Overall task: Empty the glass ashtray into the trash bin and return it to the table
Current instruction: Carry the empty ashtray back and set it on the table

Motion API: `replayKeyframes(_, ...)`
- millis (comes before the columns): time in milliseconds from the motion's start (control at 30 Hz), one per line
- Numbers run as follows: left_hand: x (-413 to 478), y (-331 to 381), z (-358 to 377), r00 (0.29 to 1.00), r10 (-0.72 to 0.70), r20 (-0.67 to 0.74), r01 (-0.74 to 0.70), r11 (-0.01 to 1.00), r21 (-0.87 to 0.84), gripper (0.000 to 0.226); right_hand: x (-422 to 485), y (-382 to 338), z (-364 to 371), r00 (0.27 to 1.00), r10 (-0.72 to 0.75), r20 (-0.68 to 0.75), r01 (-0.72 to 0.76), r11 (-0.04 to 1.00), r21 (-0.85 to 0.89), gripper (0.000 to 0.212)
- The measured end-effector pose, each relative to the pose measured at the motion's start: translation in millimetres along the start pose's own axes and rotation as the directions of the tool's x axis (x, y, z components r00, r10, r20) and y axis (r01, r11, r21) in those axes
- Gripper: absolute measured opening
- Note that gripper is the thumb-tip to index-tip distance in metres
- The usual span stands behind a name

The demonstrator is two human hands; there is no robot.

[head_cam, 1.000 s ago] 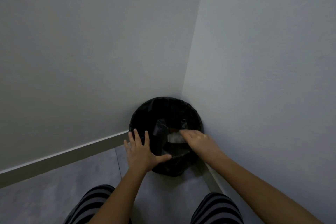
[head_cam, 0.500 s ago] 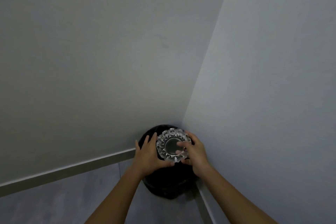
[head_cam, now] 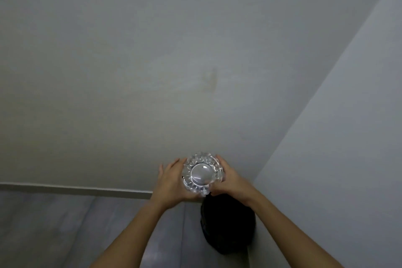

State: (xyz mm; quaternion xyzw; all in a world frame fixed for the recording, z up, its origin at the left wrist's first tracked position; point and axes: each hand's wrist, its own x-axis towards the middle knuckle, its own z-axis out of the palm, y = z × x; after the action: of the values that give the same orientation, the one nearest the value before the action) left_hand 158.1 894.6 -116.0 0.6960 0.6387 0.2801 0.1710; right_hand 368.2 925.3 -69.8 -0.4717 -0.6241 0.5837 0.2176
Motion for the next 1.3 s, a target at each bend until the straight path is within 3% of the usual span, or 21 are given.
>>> replayKeyframes(100,-25,13,-66,0.995,-0.058,-0.081,0.061,0.998,0.035,0.114,-10,-58,20,0.99,-0.081,0.119,0.103,0.976,-0.19,0.1)
replayKeyframes(267,-93,29,-159,0.961,-0.147,-0.236,0.179,0.976,0.121,0.115,-26,-133,80,0.903,-0.3,0.308,0.421,0.765,-0.488,0.111)
replayKeyframes(400,-161,28,-215,0.902,-0.227,-0.367,0.302,0.94,0.161,0.115,-41,-169,140,0.788,-0.431,0.44,0.61,0.643,-0.464,0.106)
replayKeyframes(567,-262,26,-276,0.779,-0.358,-0.514,0.503,0.847,0.172,0.116,-72,-217,238,0.607,-0.512,0.608,0.783,0.519,-0.344,0.095)
replayKeyframes(800,-407,19,-333,0.542,-0.505,-0.671,0.724,0.687,0.068,0.116,-126,-248,385,0.415,-0.469,0.78,0.897,0.352,-0.267,0.106)
replayKeyframes(900,-470,18,-344,0.433,-0.586,-0.685,0.799,0.602,-0.01,0.117,-157,-251,443,0.347,-0.44,0.828,0.935,0.229,-0.27,0.111)
replayKeyframes(1033,-566,18,-352,0.297,-0.654,-0.695,0.862,0.497,-0.1,0.117,-214,-240,523,0.258,-0.4,0.88,0.963,0.179,-0.202,0.107)
replayKeyframes(1300,-727,8,-355,0.164,-0.745,-0.647,0.959,0.274,-0.072,0.117,-318,-195,649,0.161,-0.31,0.937,0.981,0.152,-0.118,0.108)
